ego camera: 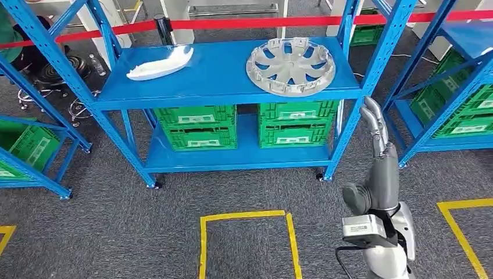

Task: Take the parts from the cabinet and place them on the table.

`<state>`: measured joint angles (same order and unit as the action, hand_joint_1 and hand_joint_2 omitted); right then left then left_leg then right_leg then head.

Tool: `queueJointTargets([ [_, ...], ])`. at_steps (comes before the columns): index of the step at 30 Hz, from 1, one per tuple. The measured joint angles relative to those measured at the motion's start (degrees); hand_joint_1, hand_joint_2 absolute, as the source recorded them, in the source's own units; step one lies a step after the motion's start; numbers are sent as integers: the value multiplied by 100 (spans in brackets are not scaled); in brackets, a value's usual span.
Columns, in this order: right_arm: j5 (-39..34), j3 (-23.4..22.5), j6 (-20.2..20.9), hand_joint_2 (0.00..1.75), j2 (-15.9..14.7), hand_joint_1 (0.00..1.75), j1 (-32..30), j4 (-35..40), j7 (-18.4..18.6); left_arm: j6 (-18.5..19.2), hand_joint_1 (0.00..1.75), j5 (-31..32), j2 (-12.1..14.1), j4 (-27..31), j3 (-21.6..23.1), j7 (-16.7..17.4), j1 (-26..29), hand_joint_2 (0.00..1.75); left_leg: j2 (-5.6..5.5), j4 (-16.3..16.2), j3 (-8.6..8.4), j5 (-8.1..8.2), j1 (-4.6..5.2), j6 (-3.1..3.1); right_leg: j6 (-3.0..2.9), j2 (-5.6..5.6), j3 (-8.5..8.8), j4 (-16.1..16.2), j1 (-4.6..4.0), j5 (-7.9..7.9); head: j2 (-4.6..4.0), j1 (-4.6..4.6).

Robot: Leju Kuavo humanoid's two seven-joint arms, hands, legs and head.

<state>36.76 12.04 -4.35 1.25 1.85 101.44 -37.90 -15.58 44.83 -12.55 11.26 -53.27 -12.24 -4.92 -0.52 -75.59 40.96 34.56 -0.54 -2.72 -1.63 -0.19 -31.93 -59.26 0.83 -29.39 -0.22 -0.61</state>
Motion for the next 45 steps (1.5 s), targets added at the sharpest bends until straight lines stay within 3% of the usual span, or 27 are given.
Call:
queueJointTargets([
  [1,2,0,-4,0,0,0,1,0,-2,0,0,-9,4,0,0,0,0,0,0,307,-98,-264,3,26,4,3,51,0,-3,-33,2,0],
  [2,9,0,-7,0,0,0,3,0,-2,0,0,-11,11,0,0,-2,-2,0,2,886,-321,-639,12,68,19,3,128,1,-6,-78,0,-2],
  [3,11,0,-7,0,0,0,5,0,-2,0,0,-22,15,2,0,-2,-3,0,15,1365,-518,-896,26,118,33,1,186,5,-6,-117,2,0],
  [5,15,0,-11,0,0,0,6,0,0,-2,0,-42,26,2,0,-2,-18,0,35,1632,-682,-814,80,170,116,10,189,17,-26,-182,0,0],
  [7,17,0,-13,0,0,0,8,0,0,-2,0,-52,26,0,0,2,-15,0,25,1630,-662,-793,98,210,169,1,216,69,-10,-180,0,-2],
  [9,17,0,-13,0,0,0,18,0,-4,-2,0,-63,22,0,-2,0,-7,0,22,1751,-743,-831,28,291,246,-12,276,100,-35,-215,2,-2],
  [10,17,0,-13,0,0,0,30,0,-9,-2,0,-70,22,2,-4,-9,-9,0,16,1787,-792,-823,28,327,269,-3,200,-93,-34,-289,2,-18],
  [11,24,0,-13,0,0,0,36,0,-15,-2,0,-74,24,2,-4,-15,-18,0,22,1789,-802,-807,28,354,286,10,-7,-460,-31,-461,0,-31],
  [13,66,0,-20,0,0,0,13,-9,-13,-2,0,-77,19,0,-7,-20,-23,0,22,1784,-825,-755,37,394,319,17,-593,-1406,-19,-811,0,-31],
  [14,87,0,-35,0,0,0,12,-22,-13,-2,0,-83,20,0,-9,-17,-17,0,19,1783,-847,-725,38,392,330,17,-825,-1706,-18,-829,0,-28],
  [15,103,0,-46,0,0,0,13,-31,-13,-4,0,-85,20,0,-13,-15,-10,0,12,1781,-882,-699,37,385,337,16,-895,-1697,-13,-689,0,-31],
  [16,105,0,-52,0,0,0,14,-33,-13,-6,0,-88,18,0,-13,-11,-6,0,-2,1779,-931,-662,35,371,339,15,-823,-1409,1,-409,2,-31],
  [18,109,0,-72,0,0,0,22,-33,-13,-7,0,-88,7,0,-13,-11,-9,0,-31,1749,-1051,-568,26,324,332,12,-371,-314,25,271,2,-31],
  [20,116,2,-90,0,0,0,22,-39,-11,-7,0,-85,9,0,-13,4,-20,0,-49,1702,-1025,-471,67,249,274,19,-197,6,-8,191,0,-42],
  [23,118,-7,-107,0,-11,0,15,-39,0,-7,0,-85,-9,0,-13,-2,-16,0,-44,1776,-1078,-452,55,157,159,35,-198,-4,-29,152,2,-33],
  [25,122,-7,-109,0,-11,0,0,-35,-2,-4,0,-85,-7,2,-15,-31,-22,0,-17,1648,-1095,-392,40,93,82,32,-102,60,19,152,2,-26],
  [27,120,-9,-118,0,-11,0,-6,-35,0,2,0,-85,-13,2,-15,-48,-23,0,8,949,-727,-53,24,35,17,8,-30,64,23,97,0,-7],
  [28,122,-9,-118,0,-11,0,-30,-35,2,11,0,-85,-15,0,-15,-48,-16,0,12,398,-403,157,14,12,7,3,2,64,20,59,2,-9],
  [29,120,-9,-118,0,-11,0,-56,-35,2,24,0,-83,-15,0,-15,-48,-6,0,13,22,-154,244,14,1,7,3,30,63,19,24,2,-7],
  [30,122,-9,-118,0,-11,0,-80,-35,2,39,0,-75,-15,0,-15,-48,4,0,13,-141,3,193,13,-1,12,10,73,63,19,-13,2,-7],
  [31,122,-9,-118,0,-11,0,-98,-35,4,50,0,-74,-15,0,-15,-46,10,0,13,11,0,-32,12,7,21,19,135,63,21,-57,0,-7],
  [34,122,-9,-133,0,-11,0,-99,-35,2,50,0,-72,-15,0,-15,-44,8,0,30,1423,-526,-956,14,76,83,29,341,67,29,-200,0,-4],
  [36,122,-9,-144,0,-11,0,-101,-33,4,52,0,-68,-15,-2,-15,-42,-9,0,28,1620,-648,-836,56,157,177,46,350,87,-5,-284,0,0],
  [39,125,-11,-164,0,-11,0,-113,-31,2,52,0,-66,-15,-2,-15,-42,0,0,9,1657,-693,-793,49,280,272,42,445,65,-1,-224,0,-2],
  [41,122,-15,-166,0,-11,0,-96,-31,0,52,0,-66,-22,0,-15,-42,3,0,2,1697,-815,-757,27,361,308,33,333,-239,9,-368,2,-19],
  [44,118,-20,-166,0,-15,0,-113,-33,18,52,0,-57,-22,0,-15,-39,-12,0,-3,1693,-844,-675,45,421,345,34,-511,-1480,3,-894,2,-39],
  [45,118,-20,-166,0,-17,0,-114,-33,15,52,0,-57,-22,0,-15,-35,3,0,-4,1690,-866,-644,54,416,345,33,-754,-1759,2,-981,0,-42],
])
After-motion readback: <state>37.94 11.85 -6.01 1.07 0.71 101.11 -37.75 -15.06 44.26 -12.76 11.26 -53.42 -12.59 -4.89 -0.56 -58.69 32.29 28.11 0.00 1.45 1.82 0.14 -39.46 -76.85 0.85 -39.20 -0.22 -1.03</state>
